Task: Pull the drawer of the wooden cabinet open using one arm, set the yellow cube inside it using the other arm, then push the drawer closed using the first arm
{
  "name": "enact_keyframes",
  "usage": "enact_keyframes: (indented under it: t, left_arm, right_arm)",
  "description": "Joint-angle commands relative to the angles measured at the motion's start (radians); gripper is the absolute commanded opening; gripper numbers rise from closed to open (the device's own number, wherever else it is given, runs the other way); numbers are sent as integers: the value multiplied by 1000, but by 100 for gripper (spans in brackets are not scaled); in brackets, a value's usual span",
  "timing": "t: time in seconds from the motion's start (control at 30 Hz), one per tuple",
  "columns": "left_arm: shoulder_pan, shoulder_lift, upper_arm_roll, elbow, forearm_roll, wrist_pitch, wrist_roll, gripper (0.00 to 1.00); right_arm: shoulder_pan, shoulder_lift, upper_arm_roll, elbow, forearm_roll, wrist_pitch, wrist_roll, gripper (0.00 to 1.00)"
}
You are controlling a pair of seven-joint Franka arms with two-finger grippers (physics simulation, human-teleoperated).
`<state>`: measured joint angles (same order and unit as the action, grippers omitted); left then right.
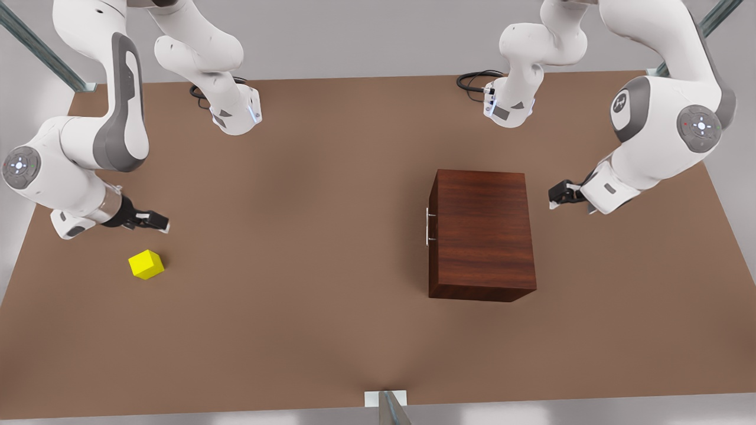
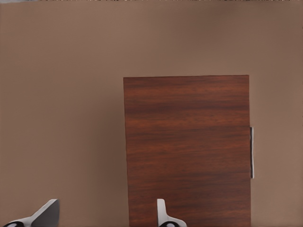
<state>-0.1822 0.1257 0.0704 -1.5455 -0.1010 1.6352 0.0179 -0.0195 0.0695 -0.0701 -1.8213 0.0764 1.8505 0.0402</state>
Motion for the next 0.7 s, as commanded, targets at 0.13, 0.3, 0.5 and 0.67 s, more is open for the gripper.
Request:
enact_keyframes:
  t: [0.13,0.3,0.5,0.67]
  left_arm:
    - [-146,37,-1,45,3,35,-165,100]
    - [-499,325,-1,377,61,21,-763,100]
    - [-695,454,2,338,156,153,-1190,100]
    - [-683,468,9,245,374,167,-1107,100]
  right_arm:
    - [-8,7,-2,20,2,29,24,100]
    - [-7,15,0,28,2,30,26,100]
    - [-7,27,0,39,2,29,27,100]
    - [-7,27,0,40,2,29,27,100]
